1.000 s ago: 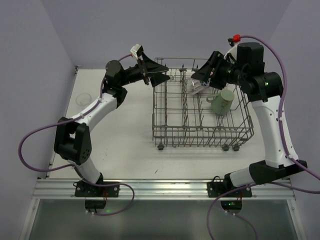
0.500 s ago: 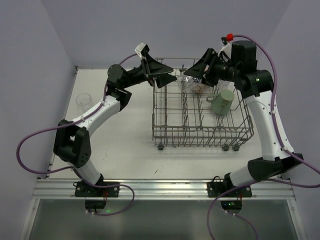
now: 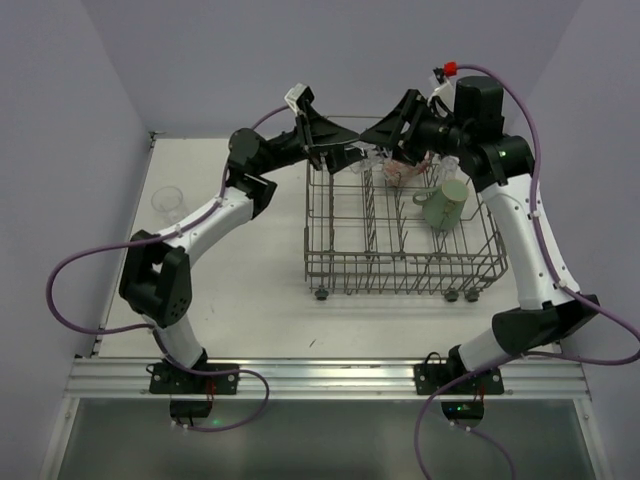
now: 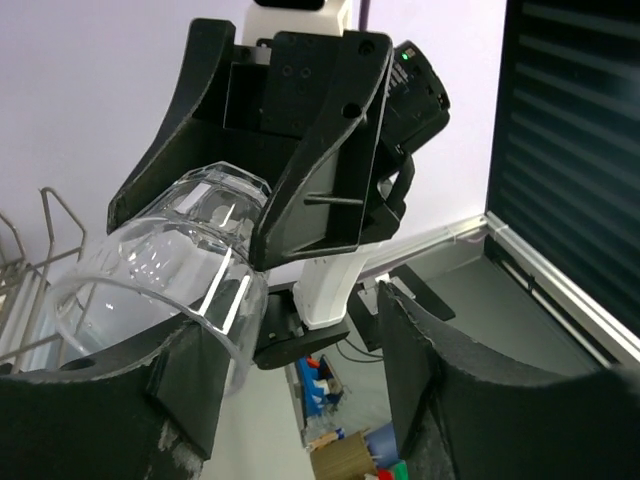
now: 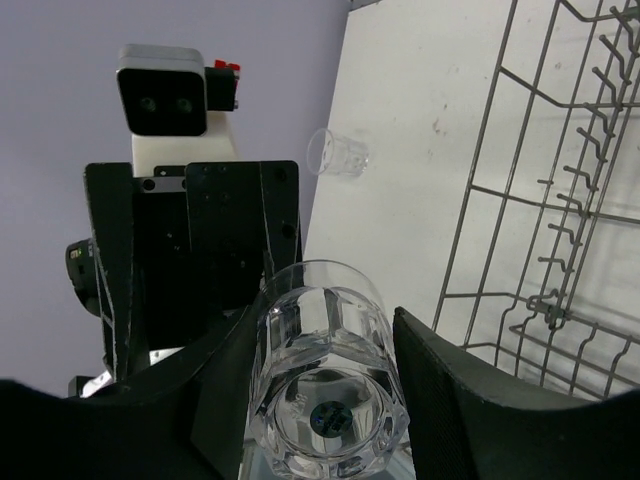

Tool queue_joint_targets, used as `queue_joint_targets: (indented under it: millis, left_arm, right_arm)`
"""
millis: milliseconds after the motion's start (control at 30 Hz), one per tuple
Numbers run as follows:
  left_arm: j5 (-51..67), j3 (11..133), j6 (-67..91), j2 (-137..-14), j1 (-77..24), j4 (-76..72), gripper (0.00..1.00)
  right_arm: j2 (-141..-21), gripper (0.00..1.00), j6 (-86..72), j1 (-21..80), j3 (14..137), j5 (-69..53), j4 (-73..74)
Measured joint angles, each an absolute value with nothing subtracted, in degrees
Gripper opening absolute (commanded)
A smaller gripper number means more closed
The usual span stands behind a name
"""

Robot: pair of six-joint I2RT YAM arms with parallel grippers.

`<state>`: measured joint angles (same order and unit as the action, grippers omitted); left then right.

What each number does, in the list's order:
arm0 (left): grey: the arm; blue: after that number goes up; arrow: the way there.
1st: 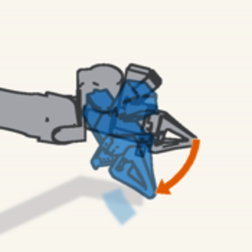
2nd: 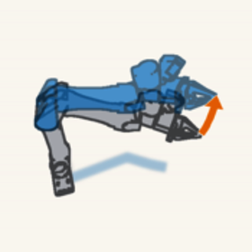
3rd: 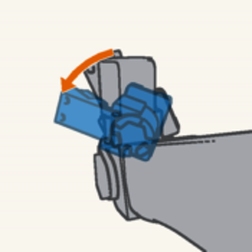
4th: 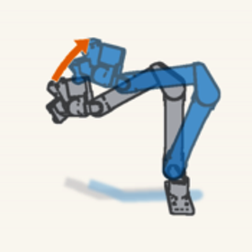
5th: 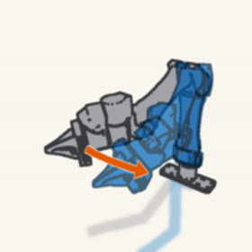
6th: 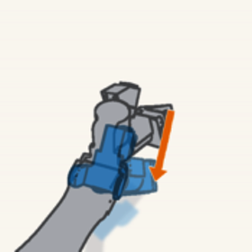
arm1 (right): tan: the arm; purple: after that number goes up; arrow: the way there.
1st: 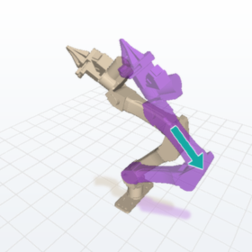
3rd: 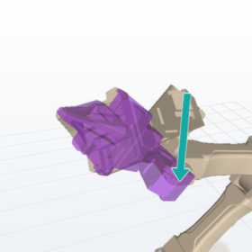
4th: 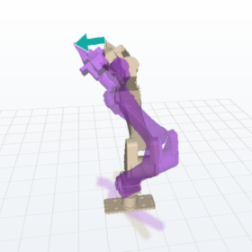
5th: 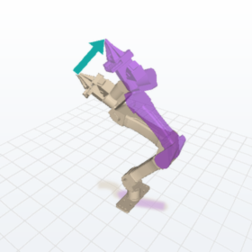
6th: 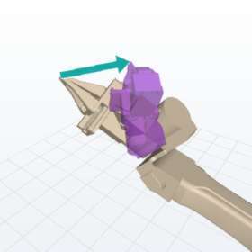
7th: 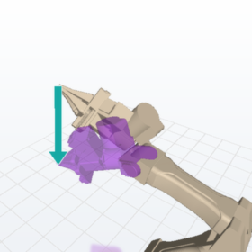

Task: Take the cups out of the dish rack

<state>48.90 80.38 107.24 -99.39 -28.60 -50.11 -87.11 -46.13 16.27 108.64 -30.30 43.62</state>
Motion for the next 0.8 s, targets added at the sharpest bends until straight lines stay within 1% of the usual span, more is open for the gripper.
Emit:
queue_joint_targets:
  millis: [67,133,167,233,267,333,367,400,467,500,567,600,667,700,733,800]
  left_arm:
    - [48.4,80.9,109.5,-101.3,-29.1,-53.7,0.56]
    - [47.4,81.0,111.2,-103.3,-29.6,-57.2,0.49]
    - [47.2,81.0,111.9,-104.0,-29.8,-58.5,0.44]
    - [46.9,80.9,112.5,-104.7,-30.0,-59.7,0.38]
    - [46.7,80.8,112.7,-104.7,-30.1,-59.9,0.27]
    - [46.5,80.6,113.0,-104.7,-30.0,-60.4,0.18]
    - [46.2,80.4,113.1,-104.7,-30.1,-60.9,0.11]
    - [45.9,80.2,113.3,-104.7,-30.0,-61.6,0.07]
    - [45.4,79.7,113.3,-104.7,-30.0,-62.3,0.0]
    - [45.3,79.4,113.4,-104.7,-30.0,-62.5,0.0]
    - [45.2,78.5,113.4,-104.2,-30.1,-62.7,0.0]
    - [45.1,77.8,113.4,-103.8,-30.0,-62.7,0.0]
    - [45.0,76.2,113.4,-102.8,-29.7,-62.4,0.0]
    - [45.5,75.2,113.5,-102.0,-29.5,-62.0,0.0]
    - [46.1,74.1,113.4,-101.0,-29.1,-61.4,0.0]
    - [47.5,71.9,112.9,-98.5,-27.6,-59.3,0.0]
  right_arm:
    - [-87.4,0.0,-46.6,16.3,107.8,-31.0,41.8]
    - [-87.6,0.0,-47.0,16.3,107.2,-31.1,40.7]
    - [-87.8,0.0,-47.1,16.3,107.0,-31.2,40.4]
    - [-88.1,0.0,-47.6,16.3,106.8,-31.6,39.6]
    - [-88.2,0.0,-48.0,16.3,106.8,-32.1,39.3]
    - [-88.2,0.01,-48.8,16.4,106.8,-33.2,38.0]
    - [-88.2,0.03,-48.9,16.4,106.8,-33.2,37.6]
    - [-88.2,0.1,-49.1,16.5,106.8,-33.4,37.6]
    - [-88.2,0.19,-49.2,16.5,106.8,-33.6,37.7]
    - [-88.3,0.29,-49.1,16.5,106.8,-33.6,37.9]
    - [-88.3,0.41,-49.0,16.5,106.8,-33.5,38.6]
    - [-88.4,0.56,-49.0,16.6,106.8,-33.6,38.8]
    - [-88.6,0.8,-48.9,16.9,106.8,-33.6,39.3]
    - [-88.6,0.88,-48.6,16.9,106.8,-33.1,39.6]
    - [-88.7,0.99,-48.0,17.0,106.8,-32.8,40.0]
    - [-89.0,0.99,-46.8,16.7,107.6,-31.6,41.5]
